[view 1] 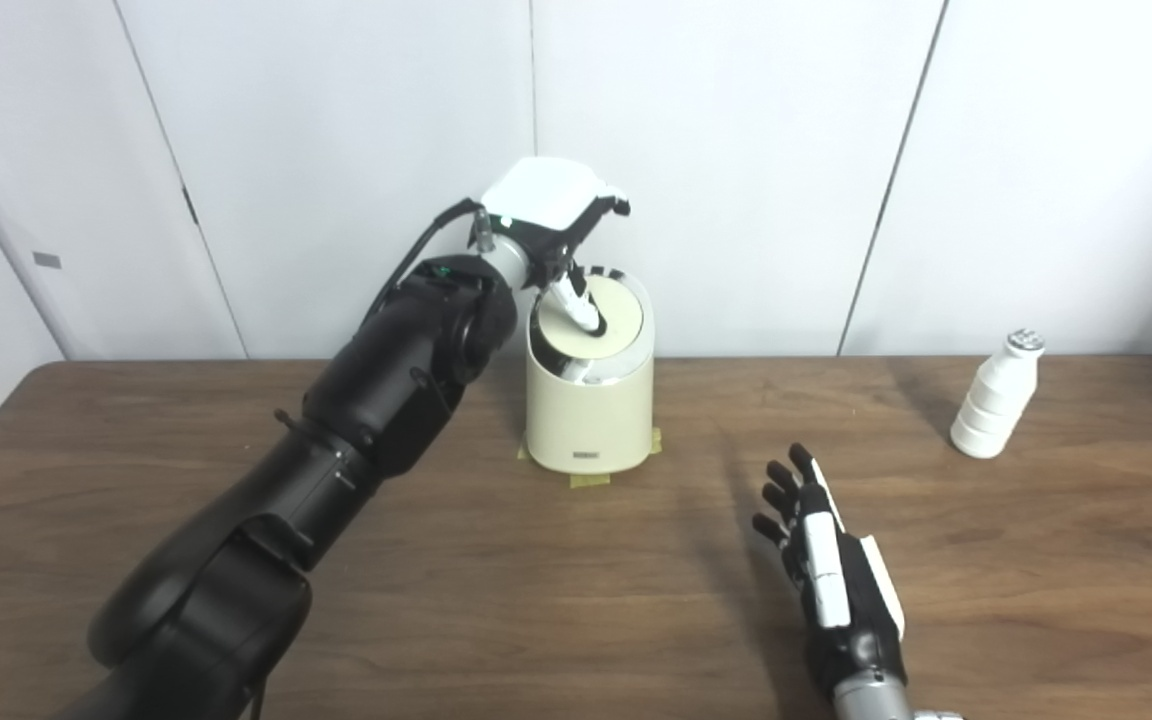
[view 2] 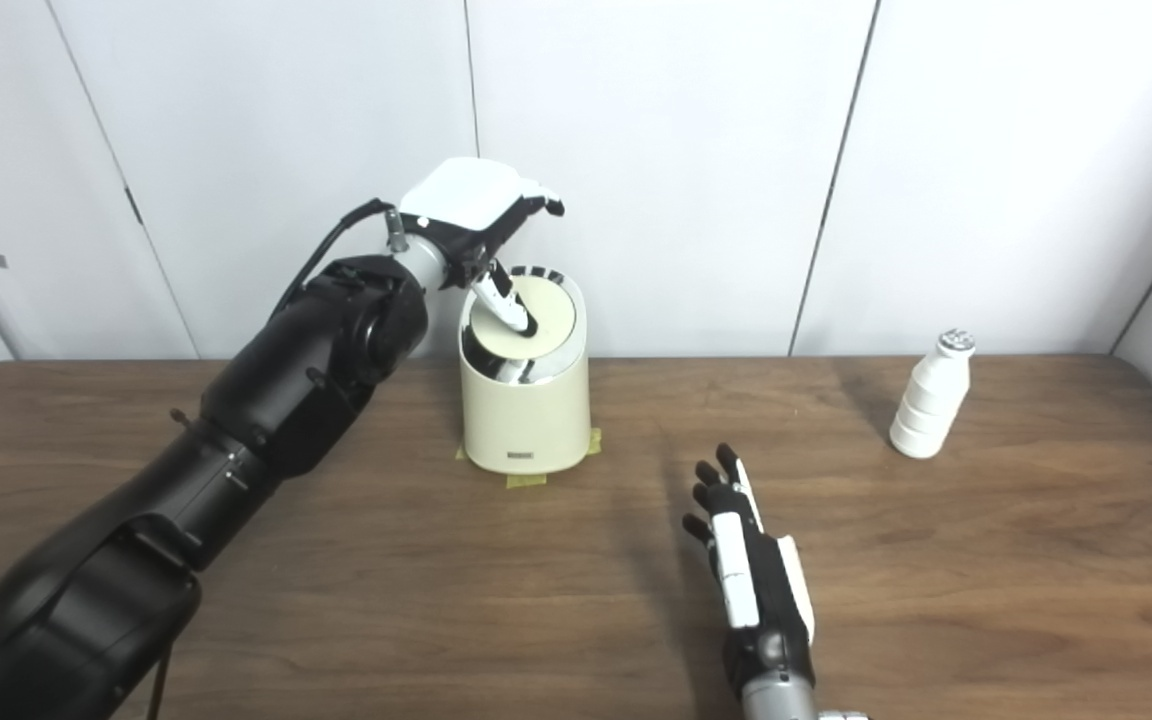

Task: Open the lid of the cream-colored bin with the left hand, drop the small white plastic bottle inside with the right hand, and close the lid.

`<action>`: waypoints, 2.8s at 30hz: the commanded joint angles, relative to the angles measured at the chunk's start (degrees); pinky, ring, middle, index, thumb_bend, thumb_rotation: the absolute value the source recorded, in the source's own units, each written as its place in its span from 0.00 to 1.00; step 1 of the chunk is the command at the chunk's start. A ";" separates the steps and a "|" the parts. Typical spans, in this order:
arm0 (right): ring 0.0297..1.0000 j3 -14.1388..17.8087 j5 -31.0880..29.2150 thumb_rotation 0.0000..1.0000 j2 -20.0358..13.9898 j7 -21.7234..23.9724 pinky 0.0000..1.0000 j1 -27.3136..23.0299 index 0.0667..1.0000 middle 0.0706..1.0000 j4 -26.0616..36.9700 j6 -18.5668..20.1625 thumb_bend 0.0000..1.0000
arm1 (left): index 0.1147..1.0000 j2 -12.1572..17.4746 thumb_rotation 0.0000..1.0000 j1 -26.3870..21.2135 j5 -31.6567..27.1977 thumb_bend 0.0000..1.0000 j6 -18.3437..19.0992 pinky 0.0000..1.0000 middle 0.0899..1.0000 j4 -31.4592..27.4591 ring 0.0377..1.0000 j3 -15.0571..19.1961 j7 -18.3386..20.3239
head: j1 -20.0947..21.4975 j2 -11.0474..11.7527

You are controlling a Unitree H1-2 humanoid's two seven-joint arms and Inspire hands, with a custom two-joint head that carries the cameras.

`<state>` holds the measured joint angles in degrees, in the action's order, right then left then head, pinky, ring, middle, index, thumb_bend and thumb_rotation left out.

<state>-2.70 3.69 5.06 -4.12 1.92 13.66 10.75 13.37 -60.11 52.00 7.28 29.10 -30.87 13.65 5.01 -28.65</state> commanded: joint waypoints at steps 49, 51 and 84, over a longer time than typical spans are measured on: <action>0.94 -0.58 -1.87 1.00 -3.14 3.50 0.89 -3.25 0.97 0.93 3.01 3.77 0.55 | 0.71 0.61 0.68 1.43 -13.34 0.41 9.62 0.62 0.73 -19.84 0.71 16.25 8.37 | 0.57 0.16; 0.94 -0.49 -1.93 1.00 -3.08 3.38 0.90 -3.27 0.97 0.93 3.13 4.08 0.55 | 0.70 -0.10 0.83 4.03 -15.61 0.36 10.98 0.62 0.70 -22.90 0.69 19.10 6.78 | 0.86 0.21; 0.76 14.11 -1.13 0.36 -14.07 -1.02 0.64 -2.64 0.99 0.84 2.24 -7.21 0.85 | 0.87 -17.74 0.87 55.27 -51.39 0.45 -0.89 0.80 0.83 -41.56 0.82 36.29 -10.88 | 4.91 -1.36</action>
<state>10.78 1.79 -7.71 -5.00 1.01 13.15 4.92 -3.86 -4.27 1.82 9.55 -12.55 5.80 3.25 9.84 -29.97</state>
